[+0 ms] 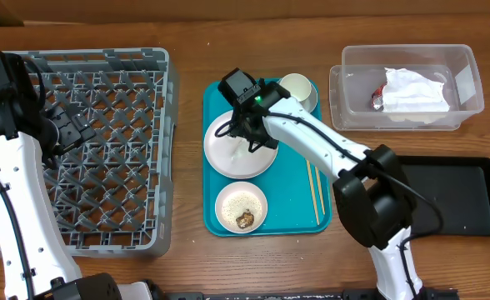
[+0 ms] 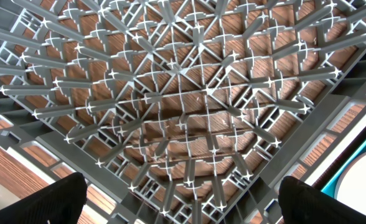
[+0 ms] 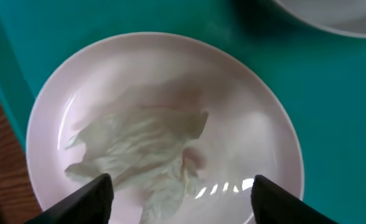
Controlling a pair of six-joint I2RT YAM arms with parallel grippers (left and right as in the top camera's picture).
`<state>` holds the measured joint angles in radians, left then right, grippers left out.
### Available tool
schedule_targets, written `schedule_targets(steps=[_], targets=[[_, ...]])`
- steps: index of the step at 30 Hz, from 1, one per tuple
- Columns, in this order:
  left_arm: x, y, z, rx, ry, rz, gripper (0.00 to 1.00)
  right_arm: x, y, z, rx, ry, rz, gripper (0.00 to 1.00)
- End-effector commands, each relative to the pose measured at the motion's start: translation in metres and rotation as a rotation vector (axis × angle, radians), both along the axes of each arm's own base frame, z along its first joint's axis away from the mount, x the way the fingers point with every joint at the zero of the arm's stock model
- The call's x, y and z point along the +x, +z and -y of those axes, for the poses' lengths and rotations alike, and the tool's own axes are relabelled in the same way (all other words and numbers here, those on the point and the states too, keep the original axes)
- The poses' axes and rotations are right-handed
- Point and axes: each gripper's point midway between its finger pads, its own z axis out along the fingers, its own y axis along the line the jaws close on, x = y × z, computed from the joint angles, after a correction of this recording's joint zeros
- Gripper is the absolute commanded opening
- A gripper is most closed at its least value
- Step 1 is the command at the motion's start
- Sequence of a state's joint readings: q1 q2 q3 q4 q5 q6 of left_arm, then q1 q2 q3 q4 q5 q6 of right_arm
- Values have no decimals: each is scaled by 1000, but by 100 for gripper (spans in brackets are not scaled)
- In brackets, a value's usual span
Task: Sort waste into correct bins and load items into the dishwasher
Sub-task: 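Pick the remaining tissue scrap off the plate with the right gripper, then drop the tissue scrap into the clear bin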
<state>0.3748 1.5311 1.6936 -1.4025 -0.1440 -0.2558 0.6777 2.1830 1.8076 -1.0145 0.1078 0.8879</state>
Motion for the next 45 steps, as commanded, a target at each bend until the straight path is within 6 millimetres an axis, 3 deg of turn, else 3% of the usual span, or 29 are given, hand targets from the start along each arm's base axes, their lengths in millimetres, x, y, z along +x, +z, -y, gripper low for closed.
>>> schedule_targets(steps=[1,11,14,16,20,22,25,28,30,32,34,37,41,42,44,45], targets=[[0,15,-1,25,0,41,100,-12,-23,-4,31,-24,-79,66],[0,15,-1,25,1,40,100,-21,-55,-12,18,30,-138,56],[0,15,-1,25,1,40,100,-25,-63,-10,2,30,-158,30],[0,14,-1,25,1,40,100,-27,-62,-8,-6,28,-168,4],[0,14,-1,25,0,40,100,-20,-35,-7,12,25,-141,4],[0,14,-1,25,1,40,100,-10,-9,-4,23,22,-100,4],[0,14,-1,25,1,40,100,16,48,8,48,32,14,4],[0,14,-1,25,1,40,100,50,118,48,42,-66,175,4],[0,15,-1,25,0,41,100,69,148,80,15,-142,267,4],[0,14,-1,25,0,40,100,84,166,117,-31,-230,330,4],[0,14,-1,25,1,40,100,93,169,161,-86,-347,349,4],[0,15,-1,25,0,41,99,98,159,215,-108,-489,305,4],[0,15,-1,25,0,41,100,102,139,260,-41,-589,230,6],[0,14,-1,25,0,40,100,103,135,268,-30,-606,215,11],[0,15,-1,25,0,40,100,104,129,283,-13,-636,196,31],[0,15,-1,25,0,40,100,106,127,289,-2,-649,194,52]])
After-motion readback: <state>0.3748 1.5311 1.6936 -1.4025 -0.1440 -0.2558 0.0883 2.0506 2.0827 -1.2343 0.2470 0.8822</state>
